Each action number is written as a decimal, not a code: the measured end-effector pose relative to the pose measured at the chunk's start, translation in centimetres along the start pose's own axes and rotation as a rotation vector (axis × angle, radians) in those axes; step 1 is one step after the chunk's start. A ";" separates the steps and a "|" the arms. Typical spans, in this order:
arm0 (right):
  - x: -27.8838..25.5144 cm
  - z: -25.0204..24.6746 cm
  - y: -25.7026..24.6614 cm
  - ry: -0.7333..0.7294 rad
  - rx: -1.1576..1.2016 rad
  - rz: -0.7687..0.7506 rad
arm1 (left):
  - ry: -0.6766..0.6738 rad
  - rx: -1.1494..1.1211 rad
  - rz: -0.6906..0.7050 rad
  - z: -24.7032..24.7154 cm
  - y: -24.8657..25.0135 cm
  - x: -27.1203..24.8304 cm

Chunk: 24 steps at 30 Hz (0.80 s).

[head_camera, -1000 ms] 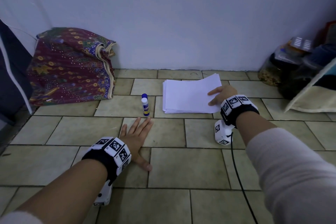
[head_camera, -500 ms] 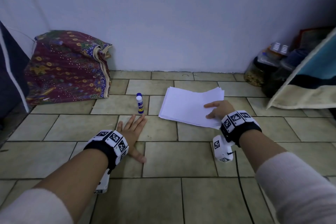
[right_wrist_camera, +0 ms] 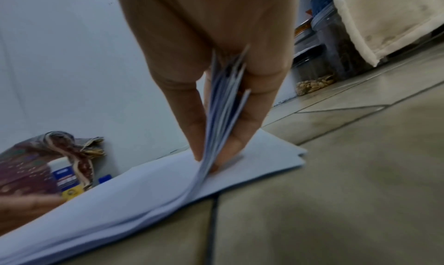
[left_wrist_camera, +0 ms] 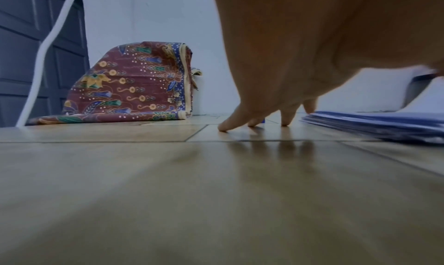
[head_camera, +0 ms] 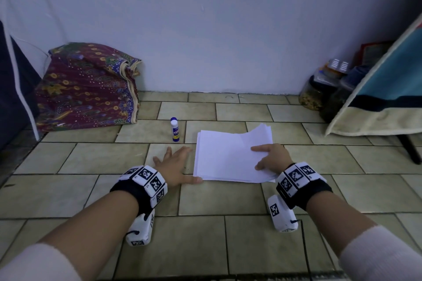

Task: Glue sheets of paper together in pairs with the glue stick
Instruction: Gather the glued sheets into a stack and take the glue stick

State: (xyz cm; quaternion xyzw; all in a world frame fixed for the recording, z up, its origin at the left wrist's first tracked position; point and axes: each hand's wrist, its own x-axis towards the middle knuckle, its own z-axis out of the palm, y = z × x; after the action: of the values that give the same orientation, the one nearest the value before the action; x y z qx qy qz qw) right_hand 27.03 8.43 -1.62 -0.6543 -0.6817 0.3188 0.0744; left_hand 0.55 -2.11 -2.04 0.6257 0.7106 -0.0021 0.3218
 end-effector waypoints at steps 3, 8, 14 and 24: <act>-0.6 0.3 -0.3 0.021 -0.038 -0.025 | 0.024 -0.028 -0.008 0.2 0.2 0.0; -1.5 0.5 -1.2 0.015 -0.104 -0.069 | 0.029 0.024 -0.028 0.7 0.1 0.3; -2.1 1.8 -2.1 0.004 -0.159 -0.115 | 0.016 0.010 -0.041 0.5 0.4 0.1; -2.3 1.9 -1.8 0.008 -0.301 -0.158 | 0.008 0.006 -0.054 0.4 0.8 -0.3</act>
State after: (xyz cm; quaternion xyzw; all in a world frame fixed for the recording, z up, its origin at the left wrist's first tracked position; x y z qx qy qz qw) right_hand 24.89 5.73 -1.41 -0.6036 -0.7708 0.2035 0.0032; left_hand 1.43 -2.34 -1.86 0.6074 0.7285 -0.0104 0.3167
